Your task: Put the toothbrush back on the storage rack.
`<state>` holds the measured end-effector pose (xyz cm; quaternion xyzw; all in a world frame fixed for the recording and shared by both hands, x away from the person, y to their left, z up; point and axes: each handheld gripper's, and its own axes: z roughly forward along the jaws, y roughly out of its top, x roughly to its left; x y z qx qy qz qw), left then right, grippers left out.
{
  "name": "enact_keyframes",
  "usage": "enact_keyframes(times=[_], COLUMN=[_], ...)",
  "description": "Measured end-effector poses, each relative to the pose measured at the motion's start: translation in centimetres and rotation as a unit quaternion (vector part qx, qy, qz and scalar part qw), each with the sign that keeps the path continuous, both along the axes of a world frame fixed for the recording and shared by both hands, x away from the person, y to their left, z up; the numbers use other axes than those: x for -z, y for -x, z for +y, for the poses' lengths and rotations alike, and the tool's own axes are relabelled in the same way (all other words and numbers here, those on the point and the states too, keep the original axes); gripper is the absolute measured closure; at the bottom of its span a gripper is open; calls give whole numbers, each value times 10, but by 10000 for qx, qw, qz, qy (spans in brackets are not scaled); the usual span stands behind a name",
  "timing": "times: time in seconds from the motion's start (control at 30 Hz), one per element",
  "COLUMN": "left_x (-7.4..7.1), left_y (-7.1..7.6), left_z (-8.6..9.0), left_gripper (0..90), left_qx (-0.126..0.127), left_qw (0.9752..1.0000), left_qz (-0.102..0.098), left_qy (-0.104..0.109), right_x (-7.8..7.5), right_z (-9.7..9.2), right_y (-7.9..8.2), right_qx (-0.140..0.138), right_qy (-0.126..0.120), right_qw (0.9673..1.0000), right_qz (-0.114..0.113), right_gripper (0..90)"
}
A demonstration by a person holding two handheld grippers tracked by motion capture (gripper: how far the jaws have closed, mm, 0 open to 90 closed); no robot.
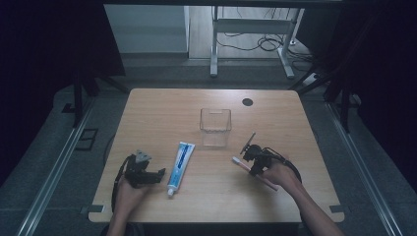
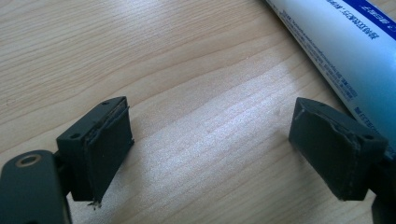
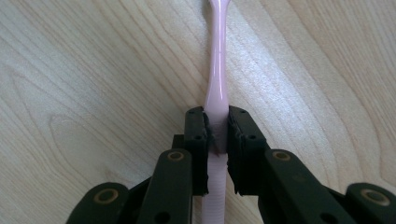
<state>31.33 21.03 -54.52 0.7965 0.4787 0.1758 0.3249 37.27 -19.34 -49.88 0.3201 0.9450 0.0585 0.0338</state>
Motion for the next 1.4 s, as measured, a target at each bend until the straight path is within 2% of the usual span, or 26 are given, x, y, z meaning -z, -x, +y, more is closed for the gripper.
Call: enact_keyframes(times=[0.47,0.6,1.03,1.23,1.4], left_x=[0,0,0,0,0], left_y=[0,0,0,0,0], left_z=[0,0,0,0,0], left_gripper=[132,132,131,131,132], left_qx=[-1,21,8,10,11], left_qw=[10000,10000,10000,10000,10000], left_qz=[0,12,4,-6,-5], left_qy=[3,-28,-6,-10,-12], right_x=[-24,-30,-64,-77,-85], right_z=[-7,-7,-7,-2,3], right_y=[-3,-4,-14,-20,-26], right_qx=[114,133,173,224,238], right_qy=[-533,-595,-1004,-1066,-1199], right_qw=[9985,9981,9947,9934,9917], right_qz=[87,84,-166,-353,-394], right_gripper=[782,782,783,783,784])
